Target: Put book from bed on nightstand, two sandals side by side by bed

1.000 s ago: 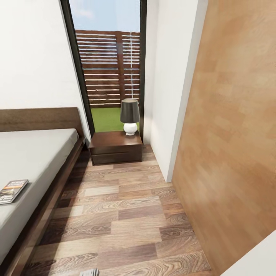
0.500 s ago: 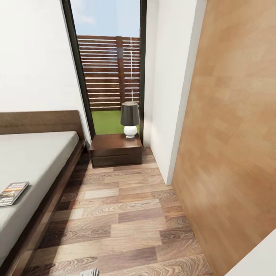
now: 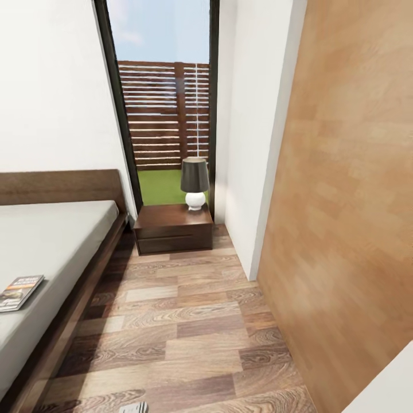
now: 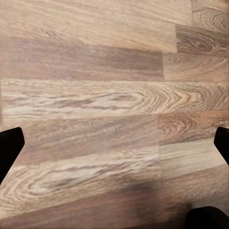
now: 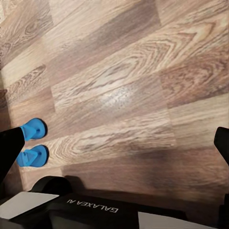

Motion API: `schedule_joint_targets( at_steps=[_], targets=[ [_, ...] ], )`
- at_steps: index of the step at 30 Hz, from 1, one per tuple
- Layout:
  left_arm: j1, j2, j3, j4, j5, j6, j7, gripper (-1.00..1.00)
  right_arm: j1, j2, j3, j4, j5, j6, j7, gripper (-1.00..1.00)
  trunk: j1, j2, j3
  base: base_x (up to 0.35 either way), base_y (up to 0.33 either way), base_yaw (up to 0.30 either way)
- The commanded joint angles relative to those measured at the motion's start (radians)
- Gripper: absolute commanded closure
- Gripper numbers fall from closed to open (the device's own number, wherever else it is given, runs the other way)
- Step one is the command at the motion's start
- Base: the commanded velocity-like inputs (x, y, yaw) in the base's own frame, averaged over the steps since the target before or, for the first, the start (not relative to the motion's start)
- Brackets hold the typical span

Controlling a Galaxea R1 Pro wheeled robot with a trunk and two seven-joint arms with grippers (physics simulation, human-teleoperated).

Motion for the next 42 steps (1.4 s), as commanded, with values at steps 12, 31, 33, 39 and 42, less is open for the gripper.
schedule_joint_targets(
  at_steps=[12,31,33,39,42],
  targets=[
    [-0.001,0.000,-0.009,0.001,0.008,-0.004,-0.003,-1.00,-0.001,0.000,0.000,0.002,-0.004,-0.002,0.003,-1.00,0.000,0.000,0.002,0.000,0.000,0.000],
    [-0.001,0.000,-0.009,0.001,0.008,-0.004,-0.003,-1.00,-0.001,0.001,-0.001,0.002,-0.004,-0.002,0.003,-1.00,0.000,0.000,0.002,0.251,0.000,0.000],
    [-0.001,0.000,-0.009,0.001,0.008,-0.004,-0.003,-1.00,-0.001,0.001,0.000,0.002,-0.004,-0.002,0.003,-1.00,0.000,0.000,0.002,0.145,0.000,0.000],
    [0.000,0.000,-0.009,0.001,0.008,-0.004,-0.003,-1.00,-0.001,0.001,0.000,0.002,-0.004,-0.002,0.003,-1.00,0.000,0.000,0.002,0.110,-0.014,0.000],
    [-0.001,0.000,-0.009,0.001,0.008,-0.004,-0.003,-1.00,-0.001,0.001,0.000,0.002,-0.004,-0.002,0.003,-1.00,0.000,0.000,0.002,0.277,-0.066,0.000]
  ],
)
